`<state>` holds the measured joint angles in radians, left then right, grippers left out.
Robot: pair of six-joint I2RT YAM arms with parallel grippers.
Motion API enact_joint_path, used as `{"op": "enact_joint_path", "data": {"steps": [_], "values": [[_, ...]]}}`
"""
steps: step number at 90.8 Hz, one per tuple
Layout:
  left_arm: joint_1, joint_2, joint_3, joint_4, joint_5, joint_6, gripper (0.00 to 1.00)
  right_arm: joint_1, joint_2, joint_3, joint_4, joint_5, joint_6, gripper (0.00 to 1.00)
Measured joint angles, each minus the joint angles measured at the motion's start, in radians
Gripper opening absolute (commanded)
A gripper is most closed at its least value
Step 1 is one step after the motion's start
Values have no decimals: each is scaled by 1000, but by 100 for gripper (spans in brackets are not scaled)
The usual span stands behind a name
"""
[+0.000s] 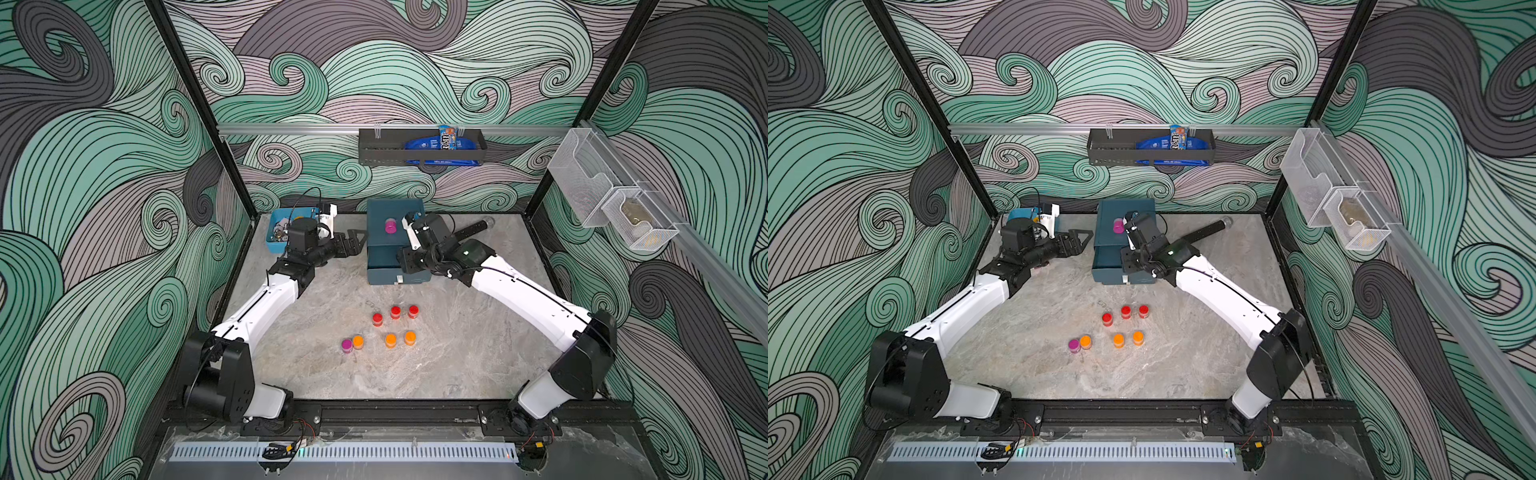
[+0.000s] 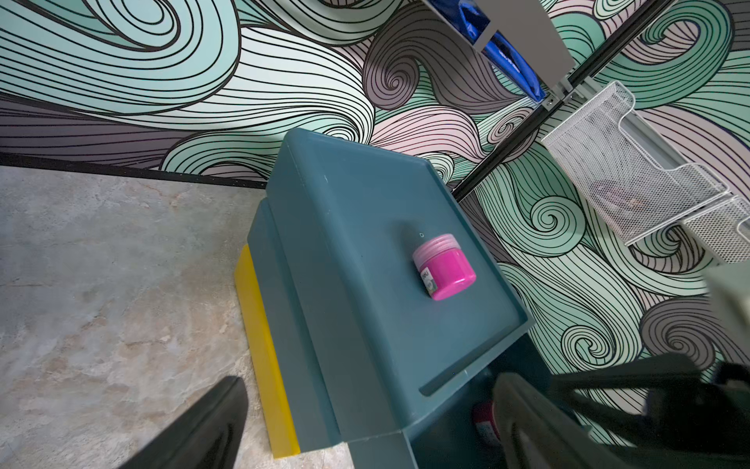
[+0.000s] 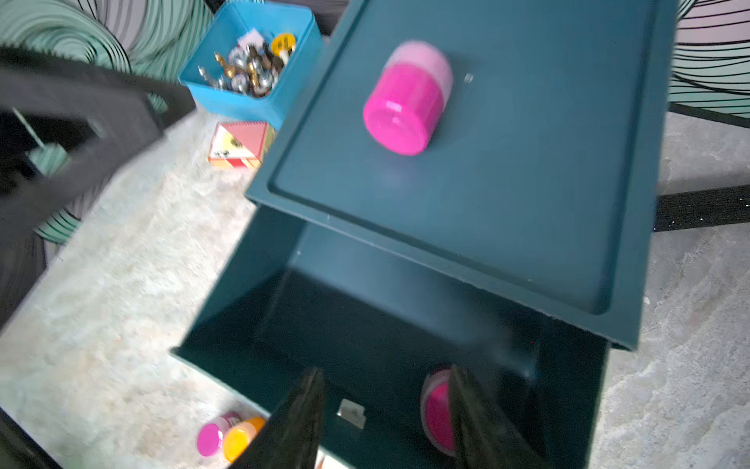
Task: Put the paint cans in the drawer according to color
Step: Pick up the paint can from the storage box.
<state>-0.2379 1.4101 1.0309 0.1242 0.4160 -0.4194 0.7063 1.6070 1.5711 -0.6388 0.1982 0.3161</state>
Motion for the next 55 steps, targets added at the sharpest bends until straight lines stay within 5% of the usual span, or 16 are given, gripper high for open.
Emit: {"op": "enact_joint_path", "data": {"steps": [10,15,21,55], "values": [[0,0,0,0,0,0,98,-23,2,100,1,-23,-14,71],[0,0,0,0,0,0,98,-50,16,166,2,-54,-24,88],[0,0,0,0,0,0,98,-83,56,250,12,-95,-32,96],[0,0,0,0,0,0,98,-129,382,465,0,-239,-17,77]]}}
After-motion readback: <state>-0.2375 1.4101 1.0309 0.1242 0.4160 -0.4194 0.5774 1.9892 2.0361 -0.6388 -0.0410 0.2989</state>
